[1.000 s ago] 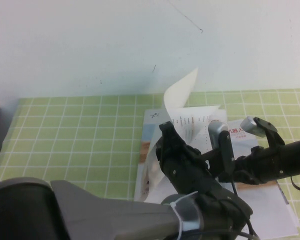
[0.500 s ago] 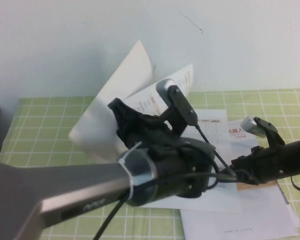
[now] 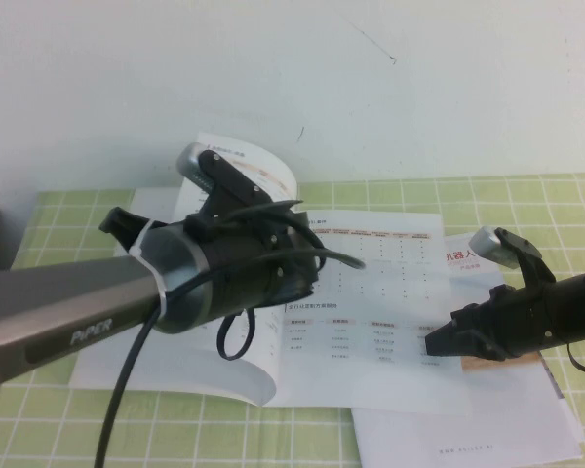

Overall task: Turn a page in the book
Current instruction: Open the closed book

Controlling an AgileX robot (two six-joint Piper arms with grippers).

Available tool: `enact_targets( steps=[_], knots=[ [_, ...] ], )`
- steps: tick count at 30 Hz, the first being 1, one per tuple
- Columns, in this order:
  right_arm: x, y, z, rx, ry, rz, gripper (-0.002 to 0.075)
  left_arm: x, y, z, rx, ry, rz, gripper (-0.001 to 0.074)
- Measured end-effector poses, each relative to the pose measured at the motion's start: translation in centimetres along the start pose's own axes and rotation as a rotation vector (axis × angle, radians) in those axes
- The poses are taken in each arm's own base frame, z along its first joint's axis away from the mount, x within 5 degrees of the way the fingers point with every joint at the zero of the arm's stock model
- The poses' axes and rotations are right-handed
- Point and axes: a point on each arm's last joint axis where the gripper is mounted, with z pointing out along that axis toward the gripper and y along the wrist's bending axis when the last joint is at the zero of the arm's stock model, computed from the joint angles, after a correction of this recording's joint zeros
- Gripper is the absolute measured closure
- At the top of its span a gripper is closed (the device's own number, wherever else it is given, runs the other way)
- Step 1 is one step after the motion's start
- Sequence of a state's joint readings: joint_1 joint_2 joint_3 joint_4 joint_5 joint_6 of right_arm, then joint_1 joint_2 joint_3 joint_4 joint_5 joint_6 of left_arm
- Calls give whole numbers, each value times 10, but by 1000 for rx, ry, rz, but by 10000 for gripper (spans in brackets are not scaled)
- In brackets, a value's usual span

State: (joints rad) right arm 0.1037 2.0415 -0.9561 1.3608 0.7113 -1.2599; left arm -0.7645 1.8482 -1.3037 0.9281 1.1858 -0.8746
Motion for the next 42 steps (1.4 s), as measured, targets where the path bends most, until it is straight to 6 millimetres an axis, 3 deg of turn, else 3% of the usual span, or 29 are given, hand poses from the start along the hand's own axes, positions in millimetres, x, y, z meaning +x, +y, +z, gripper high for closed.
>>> enact_targets(
  steps=[11, 16, 21, 25, 29, 31, 36, 42],
  knots=[
    [0, 0, 0, 1, 2, -4, 711, 5, 30, 37, -5, 153, -51, 738],
    [0, 0, 0, 1, 2, -4, 711, 4, 40, 41, -28, 149, -60, 738],
    [0, 0, 0, 2, 4, -5, 711, -3, 52, 19, 27, 37, -96, 738],
    [-2, 1, 0, -4, 3, -17, 711, -17, 57, -11, 223, -123, -170, 738],
    [-8, 5, -2, -31, 29, -101, 718, -26, 56, -24, 362, -228, -203, 738],
    [-14, 12, -4, -55, 43, -168, 722, -27, 55, -25, 372, -242, -205, 738],
    [-43, 50, -6, -80, 93, -416, 727, -31, 66, -31, 335, -307, -244, 738],
    [-65, 103, 13, 90, 219, -710, 728, -31, 103, -50, 370, -409, -330, 738]
  ],
)
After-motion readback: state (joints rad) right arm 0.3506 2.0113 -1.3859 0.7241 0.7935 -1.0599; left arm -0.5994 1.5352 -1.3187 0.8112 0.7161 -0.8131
